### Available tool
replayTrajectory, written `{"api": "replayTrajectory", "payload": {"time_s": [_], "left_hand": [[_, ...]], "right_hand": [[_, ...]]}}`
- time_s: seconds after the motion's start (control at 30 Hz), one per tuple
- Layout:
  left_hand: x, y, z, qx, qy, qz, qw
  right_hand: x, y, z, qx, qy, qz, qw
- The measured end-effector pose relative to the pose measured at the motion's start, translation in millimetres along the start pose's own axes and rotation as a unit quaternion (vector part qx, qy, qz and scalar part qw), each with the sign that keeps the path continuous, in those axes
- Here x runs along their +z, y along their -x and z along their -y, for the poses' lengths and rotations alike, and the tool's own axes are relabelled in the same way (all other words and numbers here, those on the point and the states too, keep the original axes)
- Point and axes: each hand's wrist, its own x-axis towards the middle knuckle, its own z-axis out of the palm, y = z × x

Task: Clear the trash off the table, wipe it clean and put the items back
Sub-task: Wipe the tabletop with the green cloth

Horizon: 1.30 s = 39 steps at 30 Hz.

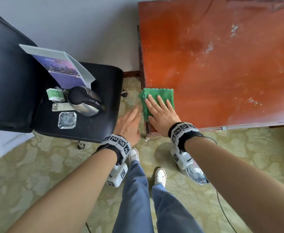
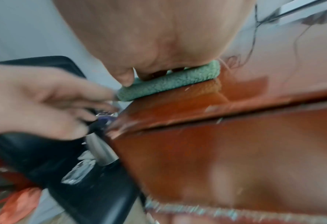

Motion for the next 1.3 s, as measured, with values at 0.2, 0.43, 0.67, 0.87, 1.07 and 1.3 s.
{"api": "replayTrajectory", "payload": {"time_s": [0.2,0.43,0.67,0.87,1.07,1.3], "left_hand": [[-15.7,-21.2,7.5,0.069,-0.029,0.020,0.997],[-21.0,-32.1,22.6,0.138,-0.118,0.043,0.982],[-44.4,-50.1,41.0,0.143,-0.103,0.047,0.983],[-64.0,-83.3,33.2,0.131,-0.111,0.025,0.985],[-81.9,-118.3,26.6,0.126,-0.139,0.055,0.981],[-102.0,-179.8,3.0,0.087,-0.119,0.050,0.988]], "right_hand": [[-43.2,-33.4,-66.2,0.218,-0.070,-0.014,0.973],[-29.3,-40.8,-10.6,0.001,0.020,0.016,1.000],[-63.0,-56.0,-71.1,0.294,-0.120,-0.019,0.948],[-54.5,-60.8,-10.4,0.069,-0.045,0.018,0.996],[-77.8,-49.6,-129.5,0.316,-0.157,-0.044,0.935],[-104.1,-70.1,-177.7,0.376,-0.161,-0.056,0.911]]}}
